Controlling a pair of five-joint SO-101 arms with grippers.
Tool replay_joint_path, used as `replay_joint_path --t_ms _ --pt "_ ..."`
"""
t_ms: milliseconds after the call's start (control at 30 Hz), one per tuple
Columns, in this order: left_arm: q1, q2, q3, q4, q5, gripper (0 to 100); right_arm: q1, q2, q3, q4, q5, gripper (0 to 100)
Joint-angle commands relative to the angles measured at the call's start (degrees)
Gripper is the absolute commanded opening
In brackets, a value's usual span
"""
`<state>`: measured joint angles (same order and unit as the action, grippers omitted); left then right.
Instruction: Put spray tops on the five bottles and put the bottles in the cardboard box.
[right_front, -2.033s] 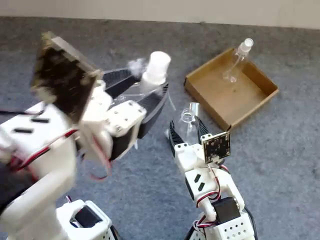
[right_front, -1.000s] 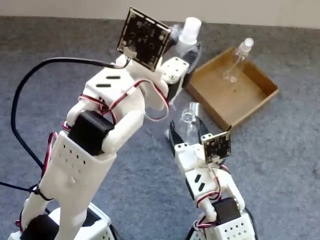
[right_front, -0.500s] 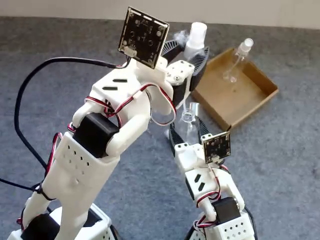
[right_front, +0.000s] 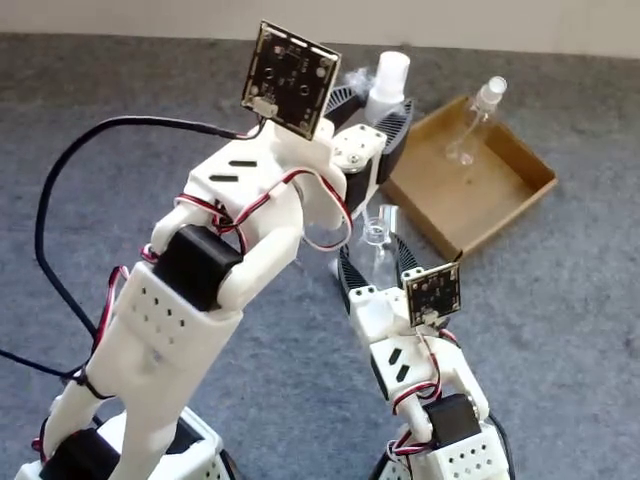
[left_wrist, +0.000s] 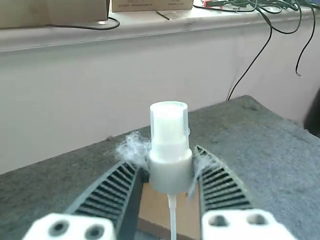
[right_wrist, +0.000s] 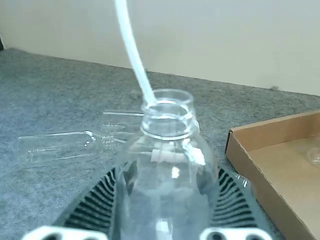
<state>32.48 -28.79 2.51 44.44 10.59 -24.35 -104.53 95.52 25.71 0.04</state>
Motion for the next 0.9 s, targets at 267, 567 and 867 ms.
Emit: replay_joint_path --t_ms 267,567,867 --pt "1.2 -1.1 5.8 -6.2 0.0 0 0.7 -0.4 9.0 -1.3 -0.4 9.2" --pt "0.8 -1.2 2.9 -6.4 -0.4 1 0.7 -0.4 9.0 -1.3 -0.4 9.2" --pt "1.2 -1.2 -7.3 -6.1 -0.1 0 0.7 -0.4 9.0 -1.3 -0.4 9.2"
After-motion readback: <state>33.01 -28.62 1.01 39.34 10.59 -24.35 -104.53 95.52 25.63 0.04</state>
